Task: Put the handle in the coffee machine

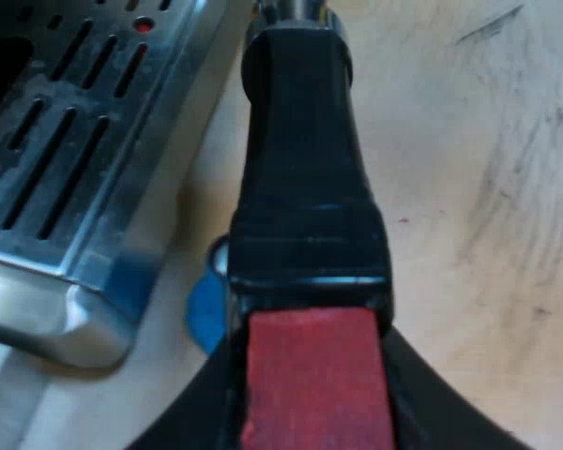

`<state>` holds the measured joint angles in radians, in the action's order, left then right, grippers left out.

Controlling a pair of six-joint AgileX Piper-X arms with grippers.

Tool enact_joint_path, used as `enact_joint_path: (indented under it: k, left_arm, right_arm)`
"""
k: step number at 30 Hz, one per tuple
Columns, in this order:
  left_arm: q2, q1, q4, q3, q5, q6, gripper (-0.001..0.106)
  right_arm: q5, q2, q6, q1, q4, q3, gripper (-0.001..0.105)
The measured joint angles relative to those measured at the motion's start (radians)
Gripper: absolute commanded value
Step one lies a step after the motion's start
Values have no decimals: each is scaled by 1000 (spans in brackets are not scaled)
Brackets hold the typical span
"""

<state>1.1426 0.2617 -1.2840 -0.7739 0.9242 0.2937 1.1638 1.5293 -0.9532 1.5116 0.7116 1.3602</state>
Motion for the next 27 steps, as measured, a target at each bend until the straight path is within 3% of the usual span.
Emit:
enact_joint_path:
  k: [13,21,27]
  left_arm:
    - [109,42,135,0,72,0,1]
    - [177,42,248,0,87,77,1]
    - [186,42,275,0,106,81,1]
  right_arm:
    - [135,83,4,0,-85,0,84]
    - [243,111,4,0,-110,1,84]
    - [257,120,4,-22,-135,1,84]
